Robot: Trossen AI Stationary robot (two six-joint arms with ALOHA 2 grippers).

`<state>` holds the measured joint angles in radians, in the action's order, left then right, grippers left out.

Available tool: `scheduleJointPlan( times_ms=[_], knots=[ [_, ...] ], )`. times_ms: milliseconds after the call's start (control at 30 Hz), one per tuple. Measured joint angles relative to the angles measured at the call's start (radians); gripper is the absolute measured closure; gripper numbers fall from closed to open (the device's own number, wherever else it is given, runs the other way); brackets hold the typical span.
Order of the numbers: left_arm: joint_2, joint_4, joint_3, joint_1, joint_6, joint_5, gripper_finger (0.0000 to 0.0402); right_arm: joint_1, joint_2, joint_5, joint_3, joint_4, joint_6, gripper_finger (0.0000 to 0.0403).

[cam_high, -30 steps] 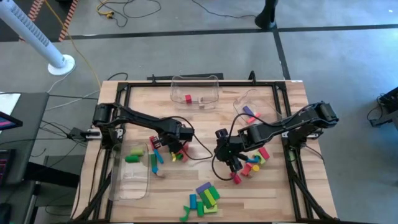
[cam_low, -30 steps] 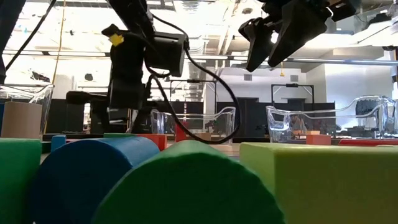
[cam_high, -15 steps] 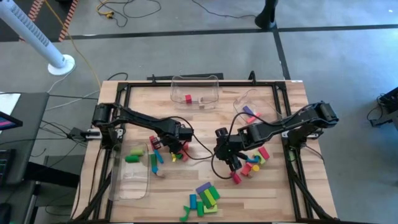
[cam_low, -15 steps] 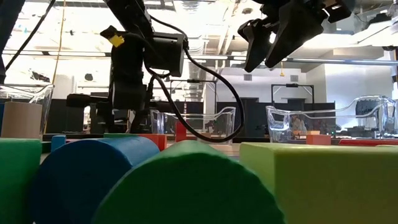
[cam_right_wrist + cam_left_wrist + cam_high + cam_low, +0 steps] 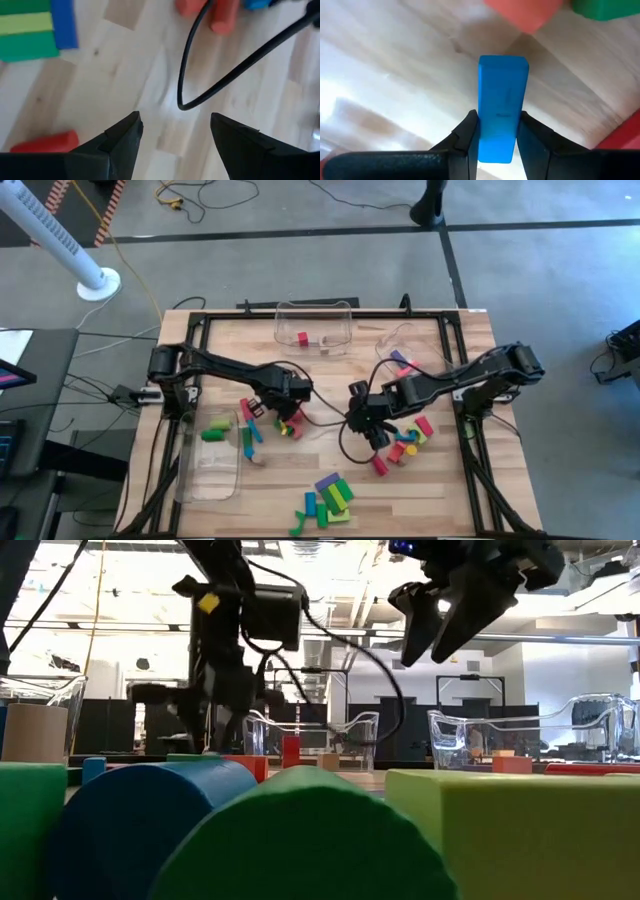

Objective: Sort blocks by size
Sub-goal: Put the light blue rectangular block into the right transparent bin

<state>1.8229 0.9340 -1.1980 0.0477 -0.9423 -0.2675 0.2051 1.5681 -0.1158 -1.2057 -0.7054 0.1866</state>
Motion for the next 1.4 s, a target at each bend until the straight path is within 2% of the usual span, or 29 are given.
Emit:
scheduleJointPlan(
  times_ms=[167,400,500,700,867,967,1100,1400],
  knots=[
    [-0.087,-0.003,-0.018,0.028,0.017,0.006,0.0305,-0.020,-0.031,-0.017,0.001,-0.033,-0.011,0.0132],
    [-0.257,-0.062,-0.019,0.091,0.092,0.179,0.0305,-0.025,-0.133,-0.072,0.001,-0.042,-0.011,0.0132],
    [-0.325,-0.133,-0.019,0.114,0.130,0.324,0.0305,-0.033,-0.176,-0.073,0.000,-0.008,-0.004,0.0132],
    [-0.404,-0.304,-0.019,0.145,0.237,0.700,0.0305,-0.016,-0.190,-0.043,0.000,0.106,0.080,0.0132],
    [-0.395,-0.379,-0.013,0.149,0.273,0.878,0.0305,0.024,-0.158,-0.040,0.000,0.242,0.175,0.0132],
    [-0.365,-0.385,-0.009,0.150,0.268,0.939,0.0305,0.044,-0.132,-0.040,0.000,0.336,0.240,0.0132],
    [-0.313,-0.404,-0.009,0.151,0.266,0.970,0.0305,0.053,-0.091,-0.041,-0.001,0.446,0.313,0.0132],
    [-0.265,-0.458,-0.008,0.150,0.234,1.007,0.0305,0.020,-0.057,-0.042,0.000,0.537,0.345,0.0132]
  ],
)
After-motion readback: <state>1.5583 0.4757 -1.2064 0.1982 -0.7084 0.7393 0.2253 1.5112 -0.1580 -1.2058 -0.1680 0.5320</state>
